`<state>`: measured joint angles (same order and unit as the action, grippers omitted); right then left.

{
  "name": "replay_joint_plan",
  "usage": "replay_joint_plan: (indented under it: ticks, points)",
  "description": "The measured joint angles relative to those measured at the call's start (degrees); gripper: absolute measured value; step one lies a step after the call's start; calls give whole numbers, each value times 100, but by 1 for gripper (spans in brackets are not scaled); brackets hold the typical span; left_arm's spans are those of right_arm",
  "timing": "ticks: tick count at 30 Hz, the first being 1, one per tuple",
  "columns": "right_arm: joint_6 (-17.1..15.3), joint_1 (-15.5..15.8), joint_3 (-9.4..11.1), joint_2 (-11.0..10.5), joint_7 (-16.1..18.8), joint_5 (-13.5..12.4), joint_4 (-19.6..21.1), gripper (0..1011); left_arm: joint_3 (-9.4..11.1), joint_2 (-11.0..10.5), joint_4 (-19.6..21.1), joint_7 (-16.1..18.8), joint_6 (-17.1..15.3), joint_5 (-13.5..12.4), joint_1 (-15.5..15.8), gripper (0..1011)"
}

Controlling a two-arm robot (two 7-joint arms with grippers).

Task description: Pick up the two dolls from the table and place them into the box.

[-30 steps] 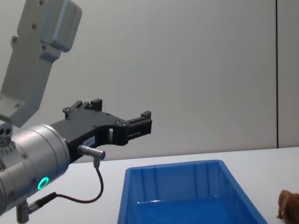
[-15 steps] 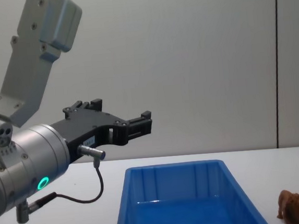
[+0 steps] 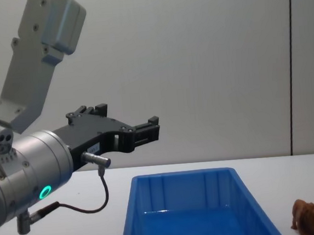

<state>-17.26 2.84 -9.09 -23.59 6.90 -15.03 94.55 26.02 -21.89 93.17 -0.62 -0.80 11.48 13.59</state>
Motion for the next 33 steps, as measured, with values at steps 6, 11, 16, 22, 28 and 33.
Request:
replay_joint_plan:
  ticks: [6,11,16,22,28,33]
  points:
    - [-208,-142,-60,141,-92,19,-149,1001,0,0,0,0,0,0,0,1001]
    - [-329,-271,-101,253,-173,33,-281,1001,0,0,0,0,0,0,0,1001]
    - [-453,-399,-133,361,-261,50,-420,949,0,0,0,0,0,0,0,1001]
    - [-552,-545,-166,477,-366,77,-580,808,0,0,0,0,0,0,0,1001]
    - [-593,-648,-187,563,-475,107,-704,641,0,0,0,0,0,0,0,1002]
    - [-553,-715,-197,626,-570,137,-780,476,0,0,0,0,0,0,0,1001]
